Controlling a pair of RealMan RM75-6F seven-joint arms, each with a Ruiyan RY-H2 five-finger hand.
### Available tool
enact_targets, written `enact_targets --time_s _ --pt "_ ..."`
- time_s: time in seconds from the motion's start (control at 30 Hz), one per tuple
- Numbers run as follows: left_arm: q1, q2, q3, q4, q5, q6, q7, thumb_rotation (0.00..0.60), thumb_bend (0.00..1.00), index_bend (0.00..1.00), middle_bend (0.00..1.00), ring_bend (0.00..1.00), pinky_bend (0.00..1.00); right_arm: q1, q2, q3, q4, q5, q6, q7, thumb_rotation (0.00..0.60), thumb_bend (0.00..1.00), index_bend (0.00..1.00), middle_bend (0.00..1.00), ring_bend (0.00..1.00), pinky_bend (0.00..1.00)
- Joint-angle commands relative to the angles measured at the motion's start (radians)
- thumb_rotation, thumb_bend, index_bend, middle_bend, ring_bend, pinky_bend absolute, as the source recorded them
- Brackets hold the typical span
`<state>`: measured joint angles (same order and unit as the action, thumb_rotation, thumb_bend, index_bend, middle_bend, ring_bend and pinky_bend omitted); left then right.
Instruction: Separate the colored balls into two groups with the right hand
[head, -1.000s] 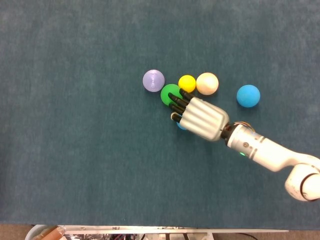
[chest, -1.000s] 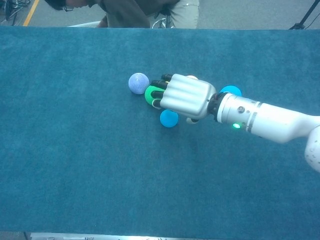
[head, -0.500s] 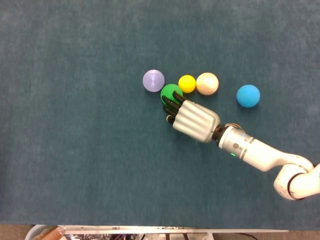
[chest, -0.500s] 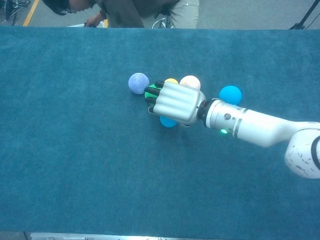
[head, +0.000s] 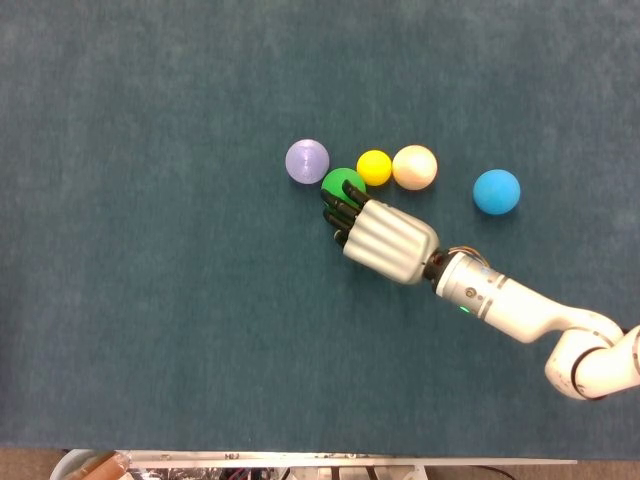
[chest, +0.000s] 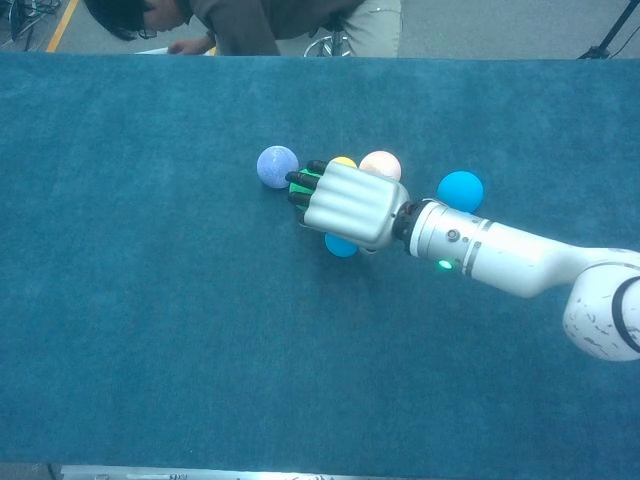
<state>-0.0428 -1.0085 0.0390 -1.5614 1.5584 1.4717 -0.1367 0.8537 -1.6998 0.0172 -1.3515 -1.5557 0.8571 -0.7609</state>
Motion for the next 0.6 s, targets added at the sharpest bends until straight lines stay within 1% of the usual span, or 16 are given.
enact_targets --time_s 0.03,0.2,0.4,0.6 --pt "-0.001 -0.001 0.0 0.001 0.001 -0.001 0.0 0.6 0.44 0.28 0.22 0.21 0.2 -0.001 0.001 0.002 -0.003 -0.005 0.009 0.015 0.6 0.0 0.57 0.26 0.09 0.19" --pt "-0.003 -0.001 -0.001 0.0 0.003 -0.002 0.003 0.6 0.44 0.28 0.22 0.21 0.2 0.007 -0.001 0.023 -0.023 -0.003 0.017 0.031 0.6 0.0 0.57 0.26 0.09 0.19" --pt "-0.002 0.009 0.0 -0.013 0.009 0.004 0.017 0.6 0.44 0.28 0.22 0.21 0.2 0.04 -0.003 0.081 -0.085 0.037 -0.006 0.029 0.6 0.0 0.57 0.26 0.09 0.2" --pt "0.002 0.019 0.003 -0.039 0.017 0.013 0.04 0.6 0.44 0.28 0.22 0.21 0.2 0.091 -0.023 0.132 -0.128 0.099 -0.062 -0.016 0.6 0.0 0.57 0.26 0.09 0.2"
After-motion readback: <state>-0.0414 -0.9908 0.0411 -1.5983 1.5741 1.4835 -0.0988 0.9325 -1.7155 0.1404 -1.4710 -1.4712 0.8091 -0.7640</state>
